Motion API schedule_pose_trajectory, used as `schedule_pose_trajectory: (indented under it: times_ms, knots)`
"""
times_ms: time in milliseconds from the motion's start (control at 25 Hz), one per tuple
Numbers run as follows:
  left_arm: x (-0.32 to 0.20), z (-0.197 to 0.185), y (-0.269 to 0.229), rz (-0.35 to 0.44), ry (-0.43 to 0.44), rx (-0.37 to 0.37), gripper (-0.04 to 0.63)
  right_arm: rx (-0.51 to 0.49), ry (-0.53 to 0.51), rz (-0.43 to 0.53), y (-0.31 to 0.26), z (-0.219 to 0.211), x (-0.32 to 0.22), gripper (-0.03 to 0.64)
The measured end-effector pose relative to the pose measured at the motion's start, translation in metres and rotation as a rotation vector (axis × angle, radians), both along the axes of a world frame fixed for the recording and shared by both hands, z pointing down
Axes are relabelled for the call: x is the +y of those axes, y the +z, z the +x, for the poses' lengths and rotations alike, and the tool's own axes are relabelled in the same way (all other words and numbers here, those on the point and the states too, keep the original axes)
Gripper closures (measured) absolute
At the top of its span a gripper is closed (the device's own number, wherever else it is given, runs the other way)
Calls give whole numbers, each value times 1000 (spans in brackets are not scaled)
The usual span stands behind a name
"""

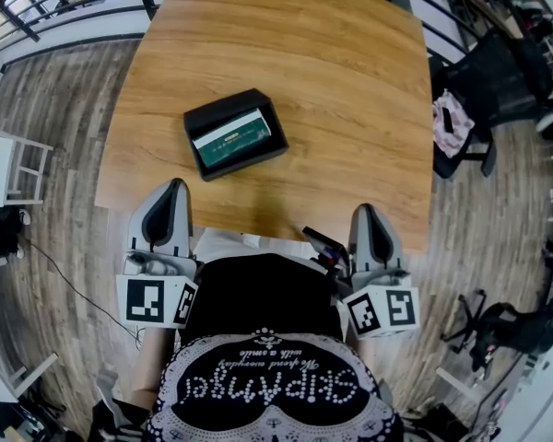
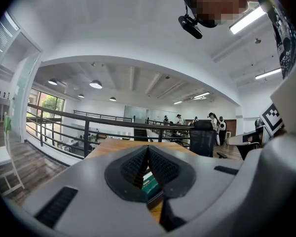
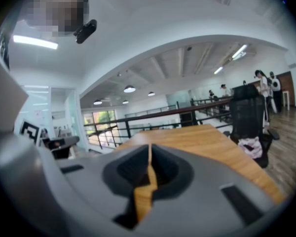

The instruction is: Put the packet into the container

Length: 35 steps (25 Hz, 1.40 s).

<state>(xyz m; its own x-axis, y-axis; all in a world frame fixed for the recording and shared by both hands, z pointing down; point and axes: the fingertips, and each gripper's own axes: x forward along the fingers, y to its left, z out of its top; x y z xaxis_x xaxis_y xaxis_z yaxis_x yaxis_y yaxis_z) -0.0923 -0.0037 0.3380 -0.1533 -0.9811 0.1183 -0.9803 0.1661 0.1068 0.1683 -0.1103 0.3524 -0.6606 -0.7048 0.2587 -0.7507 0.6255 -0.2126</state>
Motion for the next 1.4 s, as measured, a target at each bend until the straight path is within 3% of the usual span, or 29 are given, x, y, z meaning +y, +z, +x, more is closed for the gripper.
schedule_pose_trajectory:
  times_ms: [1400]
  knots:
    - [-22, 18, -3, -12, 77, 29, 566, 9, 45, 0, -5, 19, -5, 578]
